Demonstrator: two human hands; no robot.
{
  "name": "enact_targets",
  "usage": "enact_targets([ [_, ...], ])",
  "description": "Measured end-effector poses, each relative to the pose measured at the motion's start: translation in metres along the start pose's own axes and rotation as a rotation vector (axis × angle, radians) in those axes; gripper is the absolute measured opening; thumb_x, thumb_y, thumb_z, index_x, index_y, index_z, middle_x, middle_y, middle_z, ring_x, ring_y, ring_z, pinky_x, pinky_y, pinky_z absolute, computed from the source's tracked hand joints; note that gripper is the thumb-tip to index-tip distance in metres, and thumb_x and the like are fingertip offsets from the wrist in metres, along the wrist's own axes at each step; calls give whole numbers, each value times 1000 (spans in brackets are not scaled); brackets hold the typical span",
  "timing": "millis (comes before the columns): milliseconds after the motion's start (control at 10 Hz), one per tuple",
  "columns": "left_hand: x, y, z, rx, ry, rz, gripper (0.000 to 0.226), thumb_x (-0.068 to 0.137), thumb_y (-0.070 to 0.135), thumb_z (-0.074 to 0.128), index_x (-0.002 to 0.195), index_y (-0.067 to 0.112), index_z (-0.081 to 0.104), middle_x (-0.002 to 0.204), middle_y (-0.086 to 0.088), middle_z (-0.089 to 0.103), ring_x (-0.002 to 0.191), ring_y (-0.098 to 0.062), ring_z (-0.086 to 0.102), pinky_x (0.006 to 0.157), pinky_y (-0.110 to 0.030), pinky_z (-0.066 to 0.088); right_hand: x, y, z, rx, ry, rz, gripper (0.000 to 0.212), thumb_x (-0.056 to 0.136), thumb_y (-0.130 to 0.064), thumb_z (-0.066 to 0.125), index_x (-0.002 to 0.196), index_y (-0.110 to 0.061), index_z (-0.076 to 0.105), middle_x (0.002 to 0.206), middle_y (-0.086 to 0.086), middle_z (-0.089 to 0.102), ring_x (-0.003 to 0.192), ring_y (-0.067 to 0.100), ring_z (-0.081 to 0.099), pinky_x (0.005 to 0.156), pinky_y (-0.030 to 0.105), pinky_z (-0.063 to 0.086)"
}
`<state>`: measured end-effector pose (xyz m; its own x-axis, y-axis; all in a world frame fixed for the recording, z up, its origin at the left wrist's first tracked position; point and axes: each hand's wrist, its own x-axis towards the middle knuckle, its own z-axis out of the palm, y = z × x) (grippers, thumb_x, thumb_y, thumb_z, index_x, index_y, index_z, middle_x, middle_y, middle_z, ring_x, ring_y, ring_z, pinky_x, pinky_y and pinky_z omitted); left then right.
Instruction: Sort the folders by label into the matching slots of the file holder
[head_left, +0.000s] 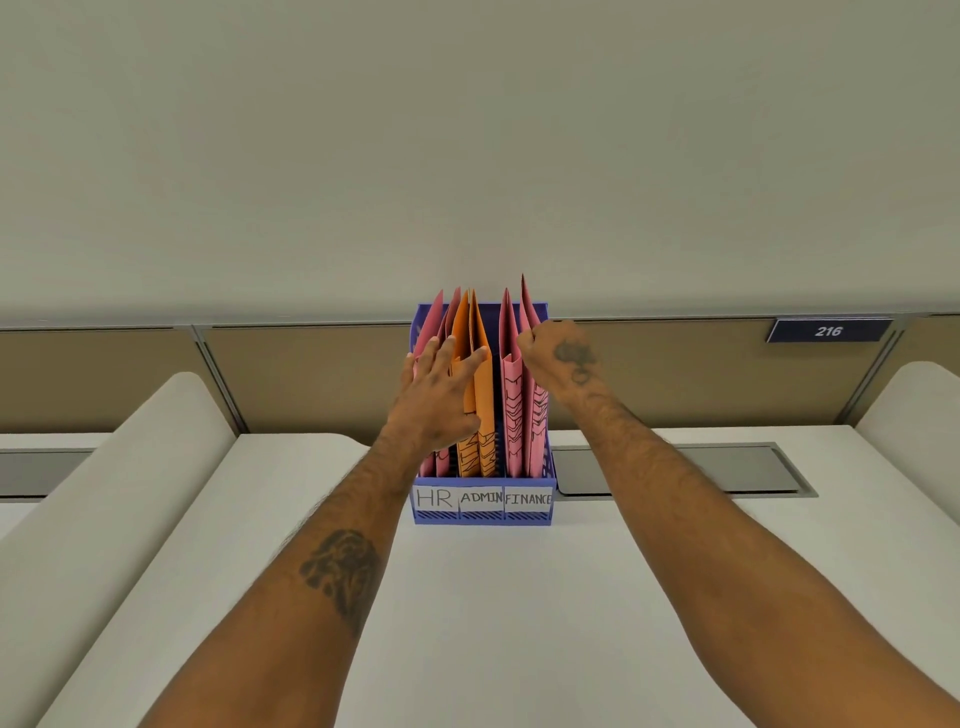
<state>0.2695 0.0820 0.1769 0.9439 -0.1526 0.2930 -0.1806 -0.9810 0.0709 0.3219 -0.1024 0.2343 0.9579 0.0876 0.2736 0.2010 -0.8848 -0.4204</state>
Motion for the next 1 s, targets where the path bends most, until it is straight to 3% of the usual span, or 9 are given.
enact_targets([
  [200,-1,1,-2,-8,-21,-3,103,75,47,70,152,43,1,165,-6,-4,151,-29,-10,119,-59,2,-10,5,9,194,-44,78,26,100,-32,43,86,-14,56,71,-2,52,63,14,53,49,20,32],
  [400,-2,0,-6,-2,-28,3,102,80,48,69,154,38,0,165,-8,-4,151,-30,-9,119,-58,2,-10,5,7,109,-82,83,36,102,-36,36,93,-12,60,82,2,56,71,15,54,56,25,36],
  [500,-5,-1,-11,10,-59,-12,103,81,46,68,155,34,-3,165,-9,-7,151,-30,-11,119,-58,1,-15,7,1,96,-69,70,39,102,-40,33,86,-15,57,83,3,55,73,16,53,58,25,36],
  [600,-10,-2,-14,-10,-52,-19,103,82,45,68,155,32,-3,165,-9,-8,151,-31,-11,118,-56,0,-22,9,-6,122,-54,15,45,102,-38,29,79,-13,58,82,6,62,79,24,61,68,31,46],
  [700,-18,1,-18,-13,-34,-25,103,81,43,68,155,31,-3,165,-9,-6,151,-31,-10,118,-55,0,-34,10,-14,128,-43,2,47,102,-38,26,87,-11,61,89,9,66,87,28,65,76,38,54],
  [800,-27,1,-20,6,-29,-33,102,82,43,68,155,31,-3,165,-9,-4,151,-30,-9,118,-54,0,-47,16,-16,90,-31,-15,48,102,-43,23,106,-11,60,104,9,65,90,25,61,71,36,49],
  [900,-41,5,-27,-1,-17,-29,102,82,45,67,155,31,-2,165,-9,-1,151,-31,-7,118,-55,1,-69,18,-22,114,-74,-55,48,102,-48,22,115,-17,57,114,9,63,97,22,59,80,39,52],
  [1000,-55,8,-29,5,8,0,102,82,49,67,154,30,-2,164,-9,0,151,-31,-6,117,-56,2,-89,23,-21,37,-113,-64,53,101,-53,22,142,-25,40,152,16,37,140,30,35,112,49,34],
])
